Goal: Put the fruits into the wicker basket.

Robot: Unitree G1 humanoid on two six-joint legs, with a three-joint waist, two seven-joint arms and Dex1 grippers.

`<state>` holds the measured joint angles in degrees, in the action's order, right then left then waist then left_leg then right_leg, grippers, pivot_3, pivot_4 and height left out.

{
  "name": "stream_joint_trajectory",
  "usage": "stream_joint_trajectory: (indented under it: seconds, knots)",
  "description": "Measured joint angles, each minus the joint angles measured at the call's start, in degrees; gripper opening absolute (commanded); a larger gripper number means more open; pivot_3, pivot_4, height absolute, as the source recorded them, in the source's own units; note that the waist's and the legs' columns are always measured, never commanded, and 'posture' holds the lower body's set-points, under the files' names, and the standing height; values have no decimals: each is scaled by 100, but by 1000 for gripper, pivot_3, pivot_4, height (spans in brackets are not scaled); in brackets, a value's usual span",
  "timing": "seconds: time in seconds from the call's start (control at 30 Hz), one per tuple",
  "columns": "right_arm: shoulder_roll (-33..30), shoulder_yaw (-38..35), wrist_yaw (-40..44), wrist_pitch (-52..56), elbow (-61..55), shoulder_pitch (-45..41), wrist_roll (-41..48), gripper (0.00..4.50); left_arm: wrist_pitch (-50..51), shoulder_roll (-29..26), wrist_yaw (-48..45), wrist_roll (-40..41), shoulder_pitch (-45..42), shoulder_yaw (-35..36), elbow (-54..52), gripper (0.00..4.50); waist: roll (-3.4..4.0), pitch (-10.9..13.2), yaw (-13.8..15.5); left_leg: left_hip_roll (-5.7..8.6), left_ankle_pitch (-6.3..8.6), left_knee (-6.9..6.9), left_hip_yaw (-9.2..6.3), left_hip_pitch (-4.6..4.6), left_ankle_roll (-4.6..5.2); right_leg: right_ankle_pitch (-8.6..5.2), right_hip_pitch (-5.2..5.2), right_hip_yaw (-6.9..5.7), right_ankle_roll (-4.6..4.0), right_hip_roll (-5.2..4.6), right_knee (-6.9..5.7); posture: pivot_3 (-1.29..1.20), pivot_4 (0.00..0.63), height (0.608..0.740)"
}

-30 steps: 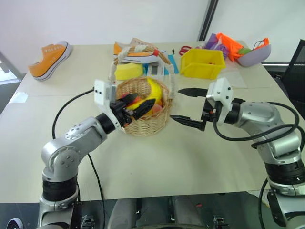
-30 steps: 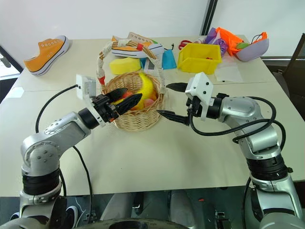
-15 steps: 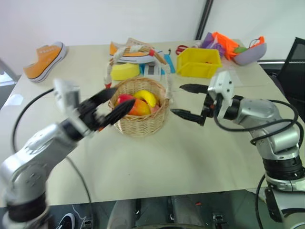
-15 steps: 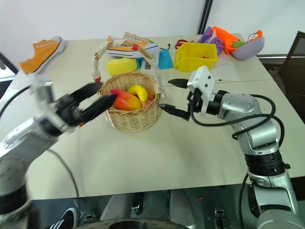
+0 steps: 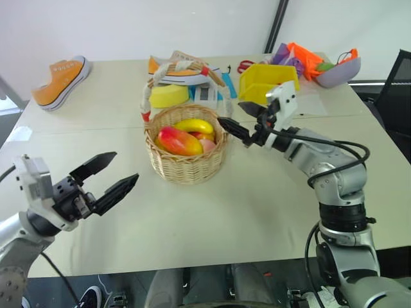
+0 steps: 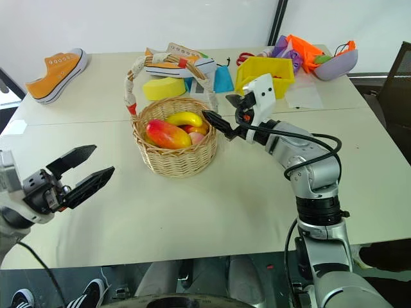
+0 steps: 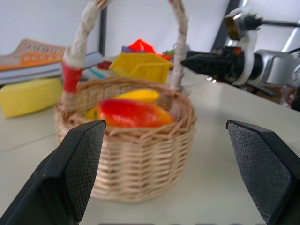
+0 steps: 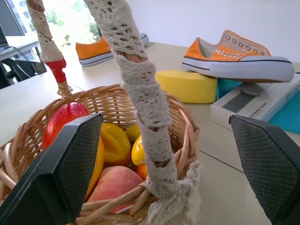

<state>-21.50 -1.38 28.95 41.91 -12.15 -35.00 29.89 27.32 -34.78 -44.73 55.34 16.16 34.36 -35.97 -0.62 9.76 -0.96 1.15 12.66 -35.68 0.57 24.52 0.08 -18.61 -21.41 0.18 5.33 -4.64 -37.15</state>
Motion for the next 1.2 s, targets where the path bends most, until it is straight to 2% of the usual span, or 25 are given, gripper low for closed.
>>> stream_joint_trajectory:
  seconds: [0.1, 0.17, 0.23, 0.43, 0.47, 0.8, 1.03, 1.2]
  knots:
    - [69, 217, -45, -134, 9, 0, -186, 4500, -169, 72, 40, -75, -5, 24, 64, 4400, 0, 0, -8, 0, 0, 2, 0, 0, 0, 0, -1, 0, 0, 0, 1, 0, 150, 740]
    - [126, 331, -65, -223, 17, 0, -299, 3980, -220, 97, 49, -98, 11, 35, 103, 4500, 0, 0, -13, 0, 0, 3, 2, 0, 0, 1, -2, 0, 1, 0, 2, 0, 150, 740]
    - [293, 328, -145, -318, 33, 0, -348, 3156, -288, 97, 11, -100, 107, 40, 116, 4500, 0, 0, -19, 0, 0, 4, 1, 0, 0, 1, -2, 0, 3, 0, 1, 0, 150, 740]
    - [291, 321, -152, -403, 131, -16, -499, 139, -335, 102, -18, -174, 169, 9, 133, 4500, 1, 0, -17, 0, 0, 3, 2, -1, 0, 1, -1, -1, 2, 0, 1, 0, 150, 740]
    - [296, 304, -158, -404, 154, -16, -503, 18, -358, 102, -18, -204, 158, 0, 139, 4500, 1, 0, -20, 0, 0, 4, 1, -1, 0, 1, -1, -1, 2, 0, 1, 0, 150, 740]
    - [136, 174, -66, -627, 312, -14, -615, 18, -396, 102, 12, -247, -213, -407, 221, 4500, 2, 1, -3, 1, 0, 4, 2, 0, 0, 2, -2, -1, 4, 0, 2, 0, 150, 740]
    - [-1011, -872, 536, -749, 496, 85, -396, 18, -368, 103, -2, -258, -676, -937, 399, 4500, 4, 4, 23, 2, -1, 4, 2, 1, 1, 2, 3, -2, 4, -2, 7, 0, 150, 740]
    - [-1824, -1649, 976, -910, 703, 652, -312, 18, -300, 104, -151, -374, -1543, -1551, 857, 4500, 8, 5, 39, 0, -2, 5, 3, 0, 3, 10, 6, -8, 21, 1, 4, 0, 150, 740]
